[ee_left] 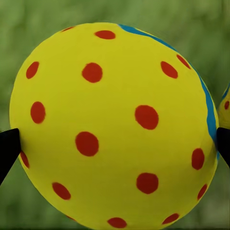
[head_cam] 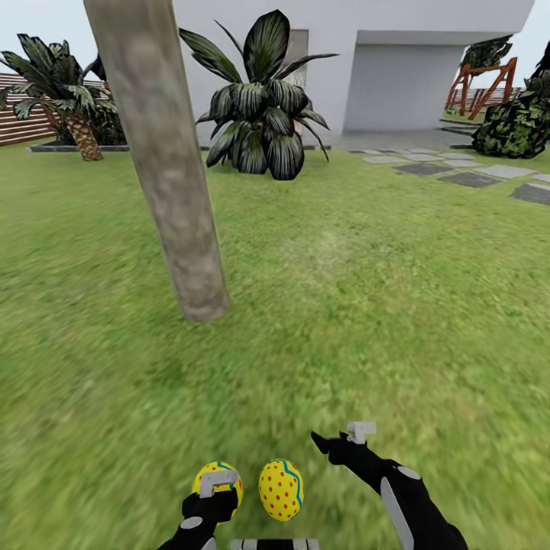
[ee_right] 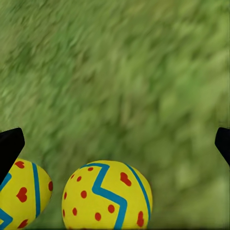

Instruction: Take the three Easter eggs out of the wicker basket on the lawn in the garden, then place them on the lawn next to a single tree (choose any tree) so that all three eggs are next to the same tree and none are left in the basket.

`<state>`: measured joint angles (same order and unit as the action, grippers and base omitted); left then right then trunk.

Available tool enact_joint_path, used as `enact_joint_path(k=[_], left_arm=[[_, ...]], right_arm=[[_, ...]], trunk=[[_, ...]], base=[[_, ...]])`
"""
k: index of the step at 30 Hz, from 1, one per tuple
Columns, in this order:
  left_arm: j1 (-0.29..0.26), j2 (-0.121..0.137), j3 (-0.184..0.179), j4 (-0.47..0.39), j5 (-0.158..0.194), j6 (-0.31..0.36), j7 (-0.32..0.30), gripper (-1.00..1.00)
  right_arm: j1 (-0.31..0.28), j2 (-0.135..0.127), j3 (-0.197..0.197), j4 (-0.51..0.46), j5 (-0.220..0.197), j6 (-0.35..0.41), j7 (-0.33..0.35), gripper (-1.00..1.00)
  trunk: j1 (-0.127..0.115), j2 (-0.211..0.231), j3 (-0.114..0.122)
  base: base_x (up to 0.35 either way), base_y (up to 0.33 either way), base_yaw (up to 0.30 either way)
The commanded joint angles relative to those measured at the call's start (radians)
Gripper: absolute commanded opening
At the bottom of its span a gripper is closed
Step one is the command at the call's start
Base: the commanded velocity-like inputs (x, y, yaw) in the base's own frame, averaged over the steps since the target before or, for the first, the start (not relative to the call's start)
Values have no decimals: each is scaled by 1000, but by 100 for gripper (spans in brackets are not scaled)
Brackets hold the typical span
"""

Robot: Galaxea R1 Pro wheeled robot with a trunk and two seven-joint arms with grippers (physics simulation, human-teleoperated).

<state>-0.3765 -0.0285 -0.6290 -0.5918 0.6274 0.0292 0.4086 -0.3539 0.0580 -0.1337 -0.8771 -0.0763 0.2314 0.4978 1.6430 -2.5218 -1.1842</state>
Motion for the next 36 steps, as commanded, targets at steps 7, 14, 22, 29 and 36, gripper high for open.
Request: enact_joint_path(k=[7,14,22,29,36], left_arm=[[-1,1,-6,-2,5,3,10,-100],[-2,2,-7,-33,5,3,6,-100],[-31,10,1,-95,-84,7,14,-100],[-35,8,1,-100,-107,5,20,-100],[-35,7,-3,-94,-112,5,48,-100]], right_arm=[[0,1,-5,-1,-8,9,5,100],[0,0,-5,-5,-3,9,7,100],[0,0,-7,-4,0,9,5,100],[0,-1,-10,-4,-2,9,5,100],[0,-1,-11,-4,-3,9,7,100]], trunk=[[3,-2,-28],[5,-3,-43],[7,-4,-63],[9,-5,-78],[11,-6,-101]], base=[[0,0,0],[0,0,0],[0,0,0],[0,0,0],[0,0,0]])
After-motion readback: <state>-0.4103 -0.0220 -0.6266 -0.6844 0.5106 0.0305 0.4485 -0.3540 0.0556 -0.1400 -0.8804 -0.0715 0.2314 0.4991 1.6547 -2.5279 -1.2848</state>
